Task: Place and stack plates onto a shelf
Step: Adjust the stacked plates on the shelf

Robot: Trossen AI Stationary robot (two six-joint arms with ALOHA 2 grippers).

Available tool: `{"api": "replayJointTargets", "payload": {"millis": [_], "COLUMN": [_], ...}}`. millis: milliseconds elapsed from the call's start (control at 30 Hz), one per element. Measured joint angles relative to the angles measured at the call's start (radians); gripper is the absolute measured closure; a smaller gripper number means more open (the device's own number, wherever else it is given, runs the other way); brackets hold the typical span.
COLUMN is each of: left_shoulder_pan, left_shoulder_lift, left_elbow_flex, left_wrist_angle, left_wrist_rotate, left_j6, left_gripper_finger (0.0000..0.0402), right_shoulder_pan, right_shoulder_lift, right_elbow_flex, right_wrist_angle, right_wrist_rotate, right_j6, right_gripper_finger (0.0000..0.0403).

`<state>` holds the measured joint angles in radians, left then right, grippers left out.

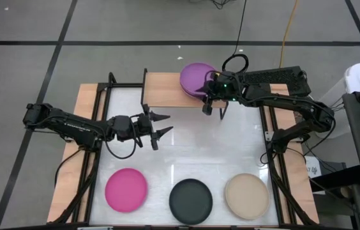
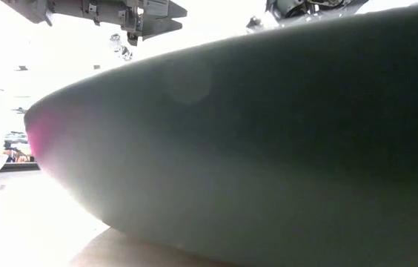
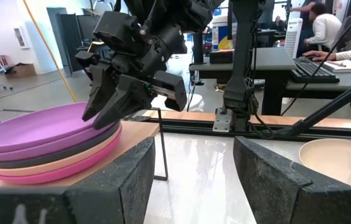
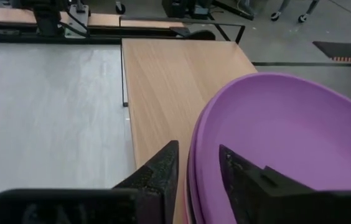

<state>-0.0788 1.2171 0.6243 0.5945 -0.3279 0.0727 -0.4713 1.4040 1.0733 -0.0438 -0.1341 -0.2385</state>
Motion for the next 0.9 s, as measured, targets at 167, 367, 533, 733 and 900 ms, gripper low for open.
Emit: {"api": "replayJointTargets", "payload": {"millis": [167, 367, 533, 733, 900], "left_shoulder_pan": [0.0, 0.0, 0.0, 0.0, 0.0], "left_shoulder_lift": [0.0, 0.0, 0.0, 0.0, 0.0], "left_elbow_flex": [0.0, 0.0, 0.0, 0.0, 0.0], "left_wrist_angle": [0.0, 0.0, 0.0, 0.0, 0.0], "left_wrist_rotate": [0.0, 0.0, 0.0, 0.0, 0.0], "left_j6": [-0.001, -0.003, -0.003, 0.0, 0.0], "left_gripper_finger": [0.0179, 0.0179, 0.0179, 0.0179, 0.0179], "right_shoulder_pan": [0.0, -0.001, -0.001, -0.001, -0.001], "right_shoulder_lift": [0.0, 0.0, 0.0, 0.0, -0.008], "right_elbow_flex": [0.0, 0.0, 0.0, 0.0, 0.0], "right_wrist_angle": [-0.005, -0.017, -0.017, -0.015, -0.019], "right_wrist_rotate": [0.002, 0.007, 0.006, 0.006, 0.011], "right_j6": [0.0, -0.01, -0.013, -0.016, -0.03], "right_gripper_finger": [0.0331, 0.038, 0.0396, 0.0401, 0.0402]}}
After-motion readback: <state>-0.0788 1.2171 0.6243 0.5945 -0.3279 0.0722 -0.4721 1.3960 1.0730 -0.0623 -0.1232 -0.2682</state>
